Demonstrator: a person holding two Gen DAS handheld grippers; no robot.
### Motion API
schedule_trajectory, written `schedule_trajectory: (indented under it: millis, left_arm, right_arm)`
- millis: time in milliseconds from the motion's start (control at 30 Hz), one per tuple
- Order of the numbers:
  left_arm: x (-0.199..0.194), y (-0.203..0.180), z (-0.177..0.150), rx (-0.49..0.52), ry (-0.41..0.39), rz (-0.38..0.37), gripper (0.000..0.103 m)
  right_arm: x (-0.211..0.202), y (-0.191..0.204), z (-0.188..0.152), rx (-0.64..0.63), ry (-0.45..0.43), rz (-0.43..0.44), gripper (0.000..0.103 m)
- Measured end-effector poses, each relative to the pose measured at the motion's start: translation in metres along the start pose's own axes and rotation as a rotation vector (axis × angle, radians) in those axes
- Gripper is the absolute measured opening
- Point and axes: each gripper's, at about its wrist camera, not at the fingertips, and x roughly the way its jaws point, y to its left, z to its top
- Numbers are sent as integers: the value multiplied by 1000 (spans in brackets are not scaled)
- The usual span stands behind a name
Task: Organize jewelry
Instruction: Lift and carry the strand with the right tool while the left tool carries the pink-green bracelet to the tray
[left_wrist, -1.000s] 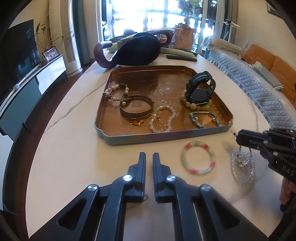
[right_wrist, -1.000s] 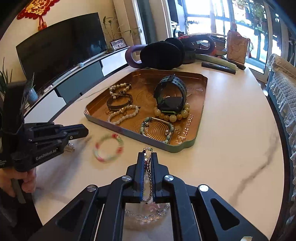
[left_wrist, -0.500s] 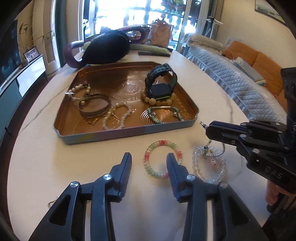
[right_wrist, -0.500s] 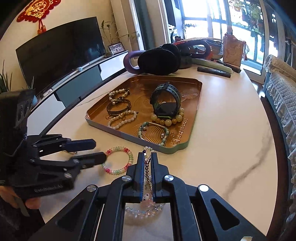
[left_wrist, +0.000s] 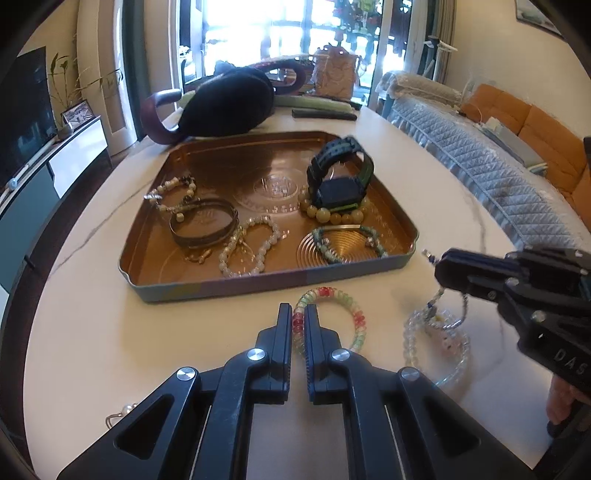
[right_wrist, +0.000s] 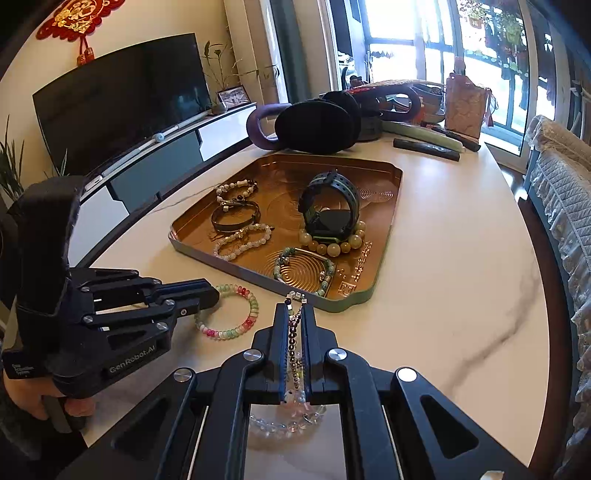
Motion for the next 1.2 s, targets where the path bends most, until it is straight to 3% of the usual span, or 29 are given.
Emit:
schedule_trajectory:
  millis: [467,800,1200]
  left_arm:
    - [-42,-2,20,-7,-109,-5,6]
    - [-88,17,41,-37,-244,-22,7]
    - [-77,37,91,-61,-299,-49,6]
  right_arm:
    - [-20,9,6,-11,-55,-15,6]
    - [-60,9,33,-27,-158,-8,6]
    - [-54,-8,86,-45,-206,4,6]
